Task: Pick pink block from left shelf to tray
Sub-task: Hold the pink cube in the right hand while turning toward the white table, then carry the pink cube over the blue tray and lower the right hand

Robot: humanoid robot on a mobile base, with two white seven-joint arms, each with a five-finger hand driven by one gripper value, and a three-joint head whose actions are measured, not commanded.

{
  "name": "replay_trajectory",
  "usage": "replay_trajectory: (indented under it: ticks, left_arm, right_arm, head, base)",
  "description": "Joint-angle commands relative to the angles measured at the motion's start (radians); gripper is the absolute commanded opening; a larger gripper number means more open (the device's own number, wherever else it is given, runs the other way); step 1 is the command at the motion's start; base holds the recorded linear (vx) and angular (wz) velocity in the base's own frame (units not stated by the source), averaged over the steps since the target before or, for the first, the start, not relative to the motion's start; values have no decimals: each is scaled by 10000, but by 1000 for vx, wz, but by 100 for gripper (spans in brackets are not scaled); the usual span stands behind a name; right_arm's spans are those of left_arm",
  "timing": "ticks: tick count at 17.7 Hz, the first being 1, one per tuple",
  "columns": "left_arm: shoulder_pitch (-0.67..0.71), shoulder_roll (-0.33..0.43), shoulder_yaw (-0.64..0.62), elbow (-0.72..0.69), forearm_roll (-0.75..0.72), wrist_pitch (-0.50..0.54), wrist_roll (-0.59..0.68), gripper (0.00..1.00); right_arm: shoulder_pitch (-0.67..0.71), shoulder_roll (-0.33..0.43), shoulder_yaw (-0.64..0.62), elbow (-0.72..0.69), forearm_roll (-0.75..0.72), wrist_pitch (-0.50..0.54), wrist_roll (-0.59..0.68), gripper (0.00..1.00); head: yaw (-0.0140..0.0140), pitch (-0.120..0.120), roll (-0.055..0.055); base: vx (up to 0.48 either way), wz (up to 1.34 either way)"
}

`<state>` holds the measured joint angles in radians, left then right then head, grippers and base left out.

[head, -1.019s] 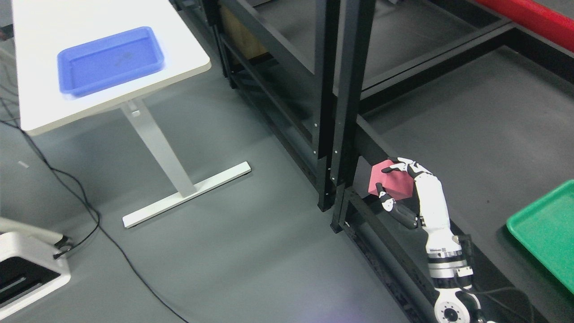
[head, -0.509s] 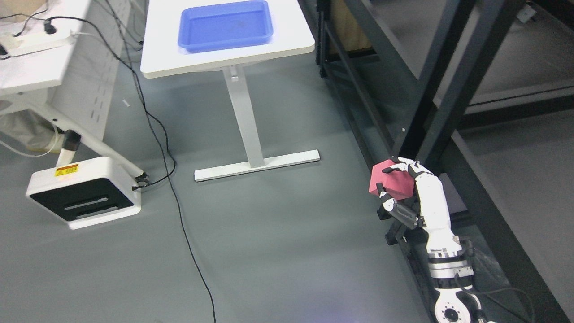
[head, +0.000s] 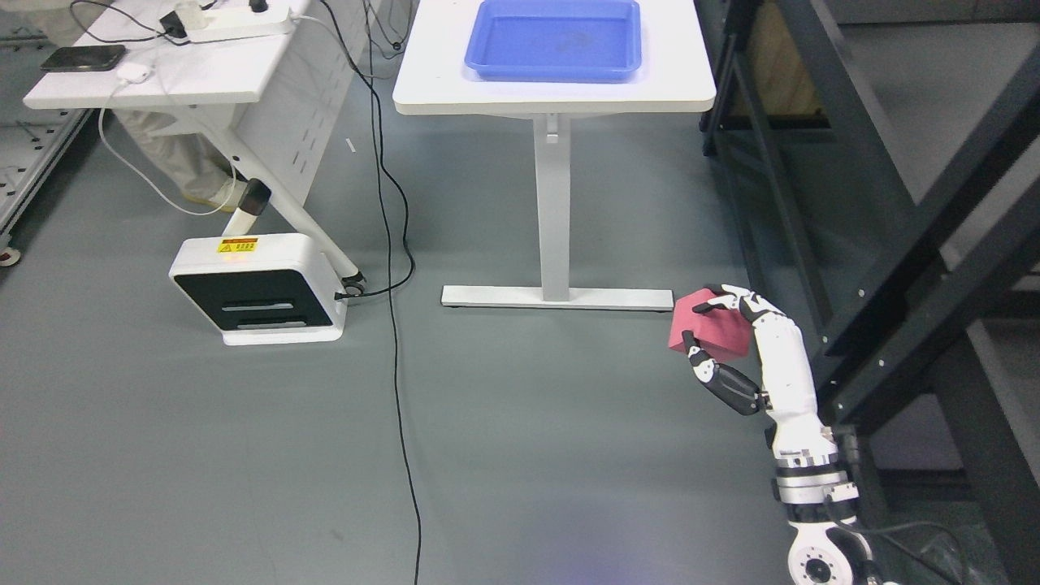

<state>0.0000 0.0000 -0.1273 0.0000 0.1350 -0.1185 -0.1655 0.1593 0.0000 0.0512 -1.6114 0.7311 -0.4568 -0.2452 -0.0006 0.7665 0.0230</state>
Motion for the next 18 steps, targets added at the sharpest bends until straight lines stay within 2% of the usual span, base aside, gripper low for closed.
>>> replay_trajectory:
  ticks: [1, 10, 18]
  left_arm:
    - [199, 175, 0, -174, 0, 4, -1, 100]
    - [199, 175, 0, -174, 0, 4, -1, 100]
    - [199, 175, 0, -174, 0, 4, -1, 100]
  right_arm:
    - [33, -175, 10, -9, -9, -3, -2, 6]
    - [140, -175, 25, -9, -40, -141, -33, 6]
    - [140, -175, 25, -70, -40, -141, -33, 6]
  head:
    - [0, 0, 0]
    - [0, 0, 0]
    - [0, 0, 0]
  base:
    - [118, 415]
    - [148, 314]
    - [248, 51]
